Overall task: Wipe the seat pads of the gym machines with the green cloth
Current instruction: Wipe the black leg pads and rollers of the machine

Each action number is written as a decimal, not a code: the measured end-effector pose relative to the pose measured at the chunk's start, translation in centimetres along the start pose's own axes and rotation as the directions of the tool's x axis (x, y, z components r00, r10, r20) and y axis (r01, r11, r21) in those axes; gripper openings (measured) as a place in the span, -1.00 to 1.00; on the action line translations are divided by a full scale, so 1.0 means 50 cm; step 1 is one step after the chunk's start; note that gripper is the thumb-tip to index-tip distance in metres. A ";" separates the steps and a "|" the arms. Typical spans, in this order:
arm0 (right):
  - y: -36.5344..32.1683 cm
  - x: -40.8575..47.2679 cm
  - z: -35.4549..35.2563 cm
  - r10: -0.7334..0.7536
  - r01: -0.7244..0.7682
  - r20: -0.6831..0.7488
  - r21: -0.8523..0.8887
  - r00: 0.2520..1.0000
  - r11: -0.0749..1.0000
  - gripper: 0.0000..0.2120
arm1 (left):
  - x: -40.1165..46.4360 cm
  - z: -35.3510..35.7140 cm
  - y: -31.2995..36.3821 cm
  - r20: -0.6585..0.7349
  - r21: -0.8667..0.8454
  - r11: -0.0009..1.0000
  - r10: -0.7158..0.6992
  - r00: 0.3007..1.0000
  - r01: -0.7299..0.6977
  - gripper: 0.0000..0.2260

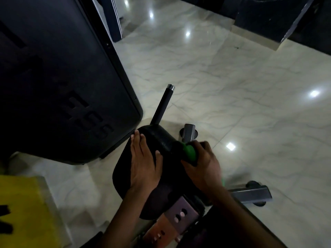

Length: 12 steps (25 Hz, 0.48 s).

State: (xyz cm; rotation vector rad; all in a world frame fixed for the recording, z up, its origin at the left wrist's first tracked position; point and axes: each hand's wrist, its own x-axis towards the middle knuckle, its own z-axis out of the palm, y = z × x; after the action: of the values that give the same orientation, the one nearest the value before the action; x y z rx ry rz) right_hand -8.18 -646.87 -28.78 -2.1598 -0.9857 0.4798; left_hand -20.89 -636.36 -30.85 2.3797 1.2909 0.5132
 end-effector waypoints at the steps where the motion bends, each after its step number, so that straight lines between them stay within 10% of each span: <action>1: -0.004 -0.038 0.011 0.065 -0.051 -0.123 0.107 0.990 0.993 -0.60 | 0.005 0.005 0.009 0.002 -0.011 1.000 -0.012 1.000 0.012 -0.38; 5: -0.029 -0.068 0.057 0.471 -0.210 -0.395 0.546 0.789 0.811 -0.57 | 0.010 0.041 0.042 -0.017 0.073 0.996 0.062 0.998 -0.061 -0.47; 12: 0.021 -0.017 0.056 0.871 -0.524 -0.079 0.771 0.485 0.362 -0.80 | 0.000 0.040 0.045 -0.036 0.068 0.995 0.082 0.996 -0.080 -0.45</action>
State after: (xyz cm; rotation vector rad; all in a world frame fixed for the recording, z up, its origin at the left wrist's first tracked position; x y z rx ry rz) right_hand -9.83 -646.77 -31.45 -1.7479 0.5189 0.5345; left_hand -18.33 -637.81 -31.45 2.4969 1.2500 0.5504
